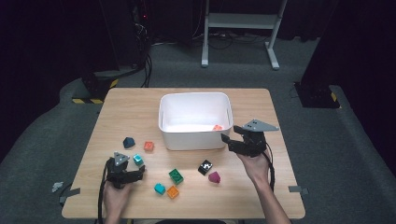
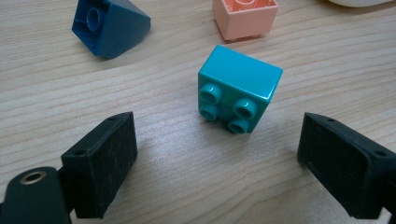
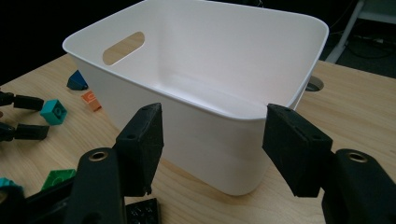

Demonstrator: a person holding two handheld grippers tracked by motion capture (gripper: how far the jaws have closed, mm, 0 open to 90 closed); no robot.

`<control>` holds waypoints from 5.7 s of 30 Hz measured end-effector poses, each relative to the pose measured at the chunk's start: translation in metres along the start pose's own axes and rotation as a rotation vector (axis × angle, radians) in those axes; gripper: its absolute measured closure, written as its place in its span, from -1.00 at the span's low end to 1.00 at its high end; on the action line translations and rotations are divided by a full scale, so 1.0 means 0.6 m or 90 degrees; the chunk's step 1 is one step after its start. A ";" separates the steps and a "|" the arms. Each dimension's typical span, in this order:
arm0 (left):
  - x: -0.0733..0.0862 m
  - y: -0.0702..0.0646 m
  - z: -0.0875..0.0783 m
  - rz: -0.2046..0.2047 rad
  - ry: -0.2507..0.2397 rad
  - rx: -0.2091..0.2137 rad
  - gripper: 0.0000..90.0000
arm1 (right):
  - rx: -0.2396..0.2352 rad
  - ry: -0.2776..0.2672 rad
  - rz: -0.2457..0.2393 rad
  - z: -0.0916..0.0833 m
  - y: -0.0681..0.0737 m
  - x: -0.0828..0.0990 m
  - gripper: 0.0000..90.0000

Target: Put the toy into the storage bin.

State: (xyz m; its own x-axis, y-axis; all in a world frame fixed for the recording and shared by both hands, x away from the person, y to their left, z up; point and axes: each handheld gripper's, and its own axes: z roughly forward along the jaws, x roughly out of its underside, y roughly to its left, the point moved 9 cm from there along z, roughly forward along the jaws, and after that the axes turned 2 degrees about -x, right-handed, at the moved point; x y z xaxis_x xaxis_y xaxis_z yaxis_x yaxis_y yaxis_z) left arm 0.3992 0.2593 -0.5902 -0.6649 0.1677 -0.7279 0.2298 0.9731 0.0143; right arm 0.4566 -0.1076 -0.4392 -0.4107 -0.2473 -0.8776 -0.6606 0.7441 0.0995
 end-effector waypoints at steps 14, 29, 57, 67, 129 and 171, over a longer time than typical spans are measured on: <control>0.000 0.000 0.000 0.000 0.000 0.000 -0.73 | -0.006 -0.011 0.014 -0.015 0.016 0.043 -0.15; 0.000 0.000 0.000 0.000 0.000 0.000 -0.73 | -0.008 -0.002 0.039 -0.017 0.032 0.112 -0.14; 0.000 0.000 0.000 0.000 0.000 0.000 -0.73 | -0.057 0.078 0.036 0.031 0.097 0.217 -0.15; 0.000 0.000 0.000 0.000 0.000 0.000 -0.73 | -0.056 0.099 0.023 0.046 0.104 0.226 -0.18; 0.000 0.000 0.000 0.000 0.000 0.000 -0.73 | -0.043 0.127 -0.019 0.058 0.112 0.232 0.31; 0.000 0.000 0.000 -0.001 -0.001 -0.001 -0.73 | -0.034 0.078 -0.016 0.014 0.079 0.152 0.31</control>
State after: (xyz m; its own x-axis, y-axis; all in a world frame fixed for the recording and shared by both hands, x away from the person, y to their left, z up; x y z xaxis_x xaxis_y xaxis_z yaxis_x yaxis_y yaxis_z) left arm 0.3992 0.2595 -0.5901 -0.6645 0.1666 -0.7285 0.2282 0.9735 0.0144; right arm 0.3932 -0.0899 -0.5182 -0.4652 -0.3425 -0.8162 -0.7033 0.7030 0.1058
